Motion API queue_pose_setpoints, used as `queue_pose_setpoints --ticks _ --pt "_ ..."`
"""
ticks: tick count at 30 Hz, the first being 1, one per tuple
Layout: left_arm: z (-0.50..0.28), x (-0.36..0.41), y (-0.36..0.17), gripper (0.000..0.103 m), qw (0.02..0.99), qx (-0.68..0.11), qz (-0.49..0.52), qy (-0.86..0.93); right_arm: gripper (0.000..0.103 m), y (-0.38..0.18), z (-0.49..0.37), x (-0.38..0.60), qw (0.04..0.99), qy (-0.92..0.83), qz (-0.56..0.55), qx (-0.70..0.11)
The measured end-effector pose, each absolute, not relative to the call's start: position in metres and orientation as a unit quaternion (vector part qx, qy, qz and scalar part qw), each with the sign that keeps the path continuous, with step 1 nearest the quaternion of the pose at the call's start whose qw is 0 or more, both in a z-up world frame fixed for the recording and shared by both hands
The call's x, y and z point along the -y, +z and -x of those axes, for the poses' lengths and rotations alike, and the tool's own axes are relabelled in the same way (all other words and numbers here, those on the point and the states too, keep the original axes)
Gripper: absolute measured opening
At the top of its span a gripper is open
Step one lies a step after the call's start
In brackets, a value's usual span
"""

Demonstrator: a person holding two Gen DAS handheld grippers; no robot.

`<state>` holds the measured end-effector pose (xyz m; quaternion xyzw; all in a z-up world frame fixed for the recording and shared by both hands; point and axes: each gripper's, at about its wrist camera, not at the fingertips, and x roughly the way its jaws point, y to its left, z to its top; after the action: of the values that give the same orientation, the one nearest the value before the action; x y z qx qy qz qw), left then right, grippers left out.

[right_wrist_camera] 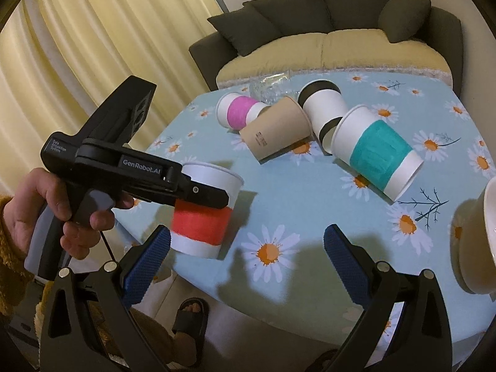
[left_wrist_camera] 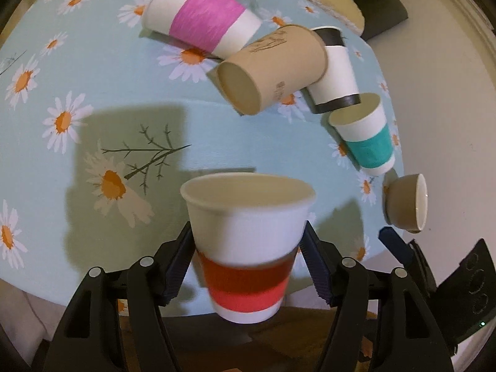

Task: Flip cup upright
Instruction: 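Lift the red-banded cup with the right tool and rotate it upright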

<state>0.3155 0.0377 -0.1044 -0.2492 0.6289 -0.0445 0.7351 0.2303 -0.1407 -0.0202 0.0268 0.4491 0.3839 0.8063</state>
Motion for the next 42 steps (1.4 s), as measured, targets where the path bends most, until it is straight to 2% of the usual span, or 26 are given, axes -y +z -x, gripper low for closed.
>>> queue_pose_setpoints --ticks 1,2,15,22,27,36,39,42 --pt "-0.315 -0.038 -0.106 0.074 0.736 -0.628 0.249 -0.043 0.098 -0.021 -0.230 0.139 0.806 0.384 -0.023 -0.450" --pt "-0.315 -0.038 -0.108 0.075 0.737 -0.627 0.249 -0.041 0.098 -0.021 -0.230 0.139 0.806 0.384 -0.021 -0.450" --pt "-0.301 -0.053 -0.077 0.075 0.766 -0.584 0.257 -0.072 0.098 -0.028 -0.231 0.133 0.793 0.391 -0.029 -0.466" --pt "-0.246 -0.075 -0.040 0.075 0.822 -0.510 0.248 -0.060 0.098 -0.023 -0.245 0.127 0.770 0.386 -0.070 -0.503" --pt "-0.199 -0.083 -0.029 0.075 0.845 -0.465 0.260 -0.050 0.098 -0.006 -0.253 0.102 0.779 0.356 -0.017 -0.516" --pt "-0.150 -0.079 -0.041 0.075 0.860 -0.429 0.269 -0.062 0.098 -0.014 -0.283 0.062 0.730 0.287 -0.007 -0.620" --pt "-0.140 -0.085 -0.048 0.091 0.865 -0.415 0.275 -0.054 0.098 -0.021 -0.287 0.043 0.715 0.267 0.014 -0.646" --pt "-0.134 -0.088 -0.054 0.091 0.866 -0.413 0.276 -0.065 0.098 -0.031 -0.288 0.031 0.709 0.243 0.040 -0.661"
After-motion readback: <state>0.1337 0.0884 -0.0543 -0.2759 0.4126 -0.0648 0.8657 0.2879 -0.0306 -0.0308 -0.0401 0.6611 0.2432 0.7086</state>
